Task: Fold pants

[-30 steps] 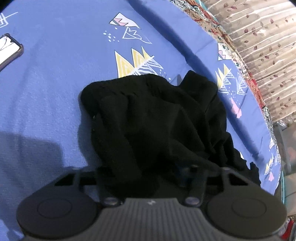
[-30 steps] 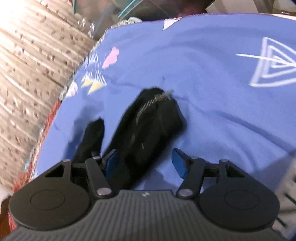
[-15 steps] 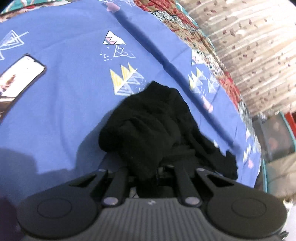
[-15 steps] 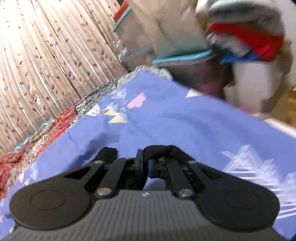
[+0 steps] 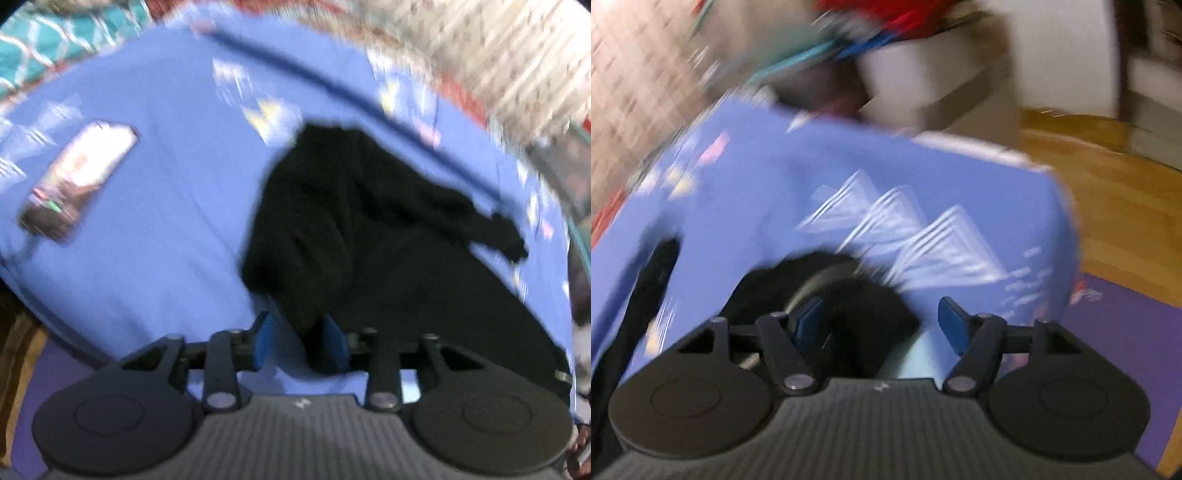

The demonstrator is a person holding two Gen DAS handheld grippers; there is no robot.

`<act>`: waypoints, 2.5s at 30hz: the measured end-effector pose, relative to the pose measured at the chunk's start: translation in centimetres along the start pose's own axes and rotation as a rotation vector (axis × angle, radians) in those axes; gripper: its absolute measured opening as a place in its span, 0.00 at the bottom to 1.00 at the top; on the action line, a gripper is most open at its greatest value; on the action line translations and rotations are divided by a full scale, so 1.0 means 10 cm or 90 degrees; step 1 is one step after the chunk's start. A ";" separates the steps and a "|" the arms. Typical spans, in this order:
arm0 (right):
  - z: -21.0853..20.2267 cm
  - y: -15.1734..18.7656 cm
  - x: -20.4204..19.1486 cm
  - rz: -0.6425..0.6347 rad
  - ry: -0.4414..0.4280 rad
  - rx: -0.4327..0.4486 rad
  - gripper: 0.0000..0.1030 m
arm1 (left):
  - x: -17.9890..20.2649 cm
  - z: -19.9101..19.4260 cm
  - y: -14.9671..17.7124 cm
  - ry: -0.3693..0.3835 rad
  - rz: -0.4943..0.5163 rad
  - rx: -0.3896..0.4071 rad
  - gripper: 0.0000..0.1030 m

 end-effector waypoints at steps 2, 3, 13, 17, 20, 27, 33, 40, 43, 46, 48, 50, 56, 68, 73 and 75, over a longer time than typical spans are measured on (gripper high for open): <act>-0.07 -0.05 0.03 0.024 -0.008 0.046 0.66 | -0.16 -0.14 -0.20 -0.022 -0.016 0.041 0.36; -0.05 -0.10 -0.03 0.024 -0.026 0.056 0.66 | -0.18 -0.16 -0.31 -0.036 -0.014 0.056 0.36; 0.76 -0.49 -1.86 -0.174 -0.280 -0.056 0.66 | 0.83 0.85 -1.68 -0.045 0.128 0.106 0.69; 1.27 -0.51 -2.75 -0.314 -0.309 -0.094 0.66 | 1.22 1.47 -1.82 -0.051 0.171 0.077 0.82; 1.79 -0.50 -3.16 -0.329 -0.307 -0.129 0.66 | 1.45 1.84 -1.84 -0.072 0.211 0.073 0.93; 2.97 -0.40 -3.20 -0.145 -0.231 -0.185 0.66 | 1.53 2.31 -1.84 -0.057 0.215 0.037 0.79; 3.21 -0.06 -3.42 -0.148 -0.231 -0.222 0.33 | 1.60 2.44 -1.96 -0.058 0.205 0.025 0.07; 2.34 -0.62 -3.15 -0.017 -0.314 -0.056 0.09 | 1.31 1.91 -2.21 -0.053 0.065 0.147 0.06; 1.84 -0.94 -2.82 0.011 -0.340 -0.004 0.09 | 1.06 1.59 -2.25 -0.017 0.003 0.189 0.05; 1.48 -0.97 -2.41 0.014 -0.336 -0.002 0.09 | 0.96 1.45 -2.17 0.005 0.001 0.193 0.06; 1.34 -0.84 -2.14 0.008 -0.321 -0.015 0.09 | 0.92 1.37 -2.07 0.021 -0.001 0.194 0.05; 1.32 -0.66 -1.87 0.006 -0.290 -0.038 0.09 | 0.86 1.29 -1.93 0.035 -0.004 0.193 0.04; 1.58 -0.05 -1.04 0.121 -0.191 -0.158 0.09 | 0.74 1.16 -1.37 0.020 0.036 0.166 0.05; 1.54 -0.02 -1.03 0.156 -0.241 -0.152 0.47 | 0.06 0.91 -1.25 0.074 -0.175 0.053 0.60; 1.48 0.04 -1.01 0.154 -0.240 -0.147 0.51 | 0.19 1.27 -1.70 0.167 -0.244 -0.050 0.92; 1.46 0.07 -1.04 0.155 -0.235 -0.147 0.51 | 0.26 1.52 -1.82 0.180 -0.278 -0.107 0.96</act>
Point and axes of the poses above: each gripper's, at about its wrist camera, not at the fingertips, and z roughly the way its jaws point, x to its right, y to its underside, the point moved 2 cm from there along z, roughly the way its jaws point, and after that the axes turned 7 degrees about -y, right-handed, at the moved point
